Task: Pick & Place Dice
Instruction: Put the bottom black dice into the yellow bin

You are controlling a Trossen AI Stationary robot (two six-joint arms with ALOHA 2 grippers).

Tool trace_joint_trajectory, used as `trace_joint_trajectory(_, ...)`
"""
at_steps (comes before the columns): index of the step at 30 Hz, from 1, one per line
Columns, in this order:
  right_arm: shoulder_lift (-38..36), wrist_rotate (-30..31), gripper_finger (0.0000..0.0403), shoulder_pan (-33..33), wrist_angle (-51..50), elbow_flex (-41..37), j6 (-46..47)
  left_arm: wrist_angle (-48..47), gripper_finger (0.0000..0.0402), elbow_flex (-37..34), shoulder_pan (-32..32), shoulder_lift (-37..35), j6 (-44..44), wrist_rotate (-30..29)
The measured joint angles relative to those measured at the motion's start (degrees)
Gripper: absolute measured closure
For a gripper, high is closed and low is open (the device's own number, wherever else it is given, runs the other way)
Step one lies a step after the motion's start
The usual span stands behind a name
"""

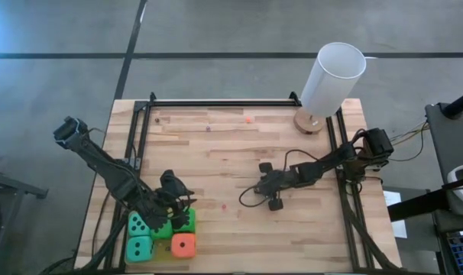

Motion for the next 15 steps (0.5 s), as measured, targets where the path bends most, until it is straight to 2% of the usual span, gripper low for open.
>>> trace_joint_trajectory(7,0.00,0.00,0.0355,-0.04,0.11,0.00,-0.45,-0.02,0.0272,0.00,0.00,0.00,0.02,0.00)
trace_joint_trajectory(15,-1.71,0.02,0.0355,-0.03,0.32,-0.02,-1.21,0.13,0.0270,0.00,0.00,0.00,0.20,-0.01)
